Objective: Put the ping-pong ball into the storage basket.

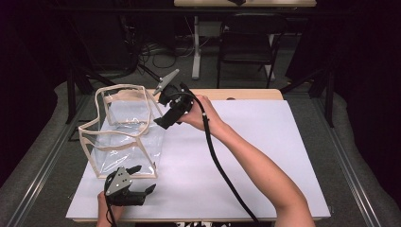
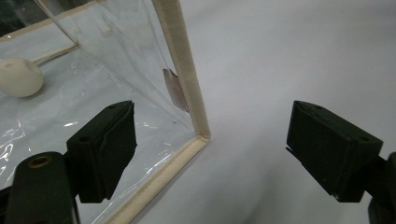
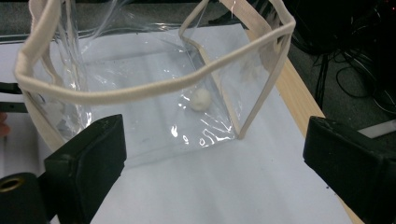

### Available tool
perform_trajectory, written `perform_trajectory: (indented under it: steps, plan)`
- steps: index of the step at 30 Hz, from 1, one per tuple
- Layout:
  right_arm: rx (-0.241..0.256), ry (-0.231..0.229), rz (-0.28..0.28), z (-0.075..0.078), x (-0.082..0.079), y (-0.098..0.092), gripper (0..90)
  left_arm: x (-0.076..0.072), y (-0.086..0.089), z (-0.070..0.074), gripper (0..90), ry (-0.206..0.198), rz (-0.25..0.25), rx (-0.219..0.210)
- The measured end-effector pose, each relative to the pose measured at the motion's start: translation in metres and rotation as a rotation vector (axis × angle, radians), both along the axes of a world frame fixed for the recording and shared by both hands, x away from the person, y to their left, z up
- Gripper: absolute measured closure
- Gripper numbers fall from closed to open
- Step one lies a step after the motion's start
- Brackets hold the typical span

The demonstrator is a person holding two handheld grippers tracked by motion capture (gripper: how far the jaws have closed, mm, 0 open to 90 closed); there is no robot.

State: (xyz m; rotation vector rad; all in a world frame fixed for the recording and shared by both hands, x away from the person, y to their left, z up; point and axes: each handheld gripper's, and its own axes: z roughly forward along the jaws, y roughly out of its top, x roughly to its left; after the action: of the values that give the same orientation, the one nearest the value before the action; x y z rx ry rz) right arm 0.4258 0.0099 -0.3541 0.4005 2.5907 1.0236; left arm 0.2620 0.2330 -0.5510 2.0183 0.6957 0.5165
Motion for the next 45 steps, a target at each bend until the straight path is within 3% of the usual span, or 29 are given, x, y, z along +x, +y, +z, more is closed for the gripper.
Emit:
perform_trajectory:
  steps: [34,45]
  plan:
    - [-0.059,0.071,-0.109,-0.071,-0.008,-0.081,3.3,0.000,-0.001,0.000,16.1,0.001,-0.004,0.001]
    - [-0.054,0.100,-0.152,-0.091,-0.013,-0.112,3.3,0.001,-0.001,0.000,16.1,0.001,-0.006,0.002]
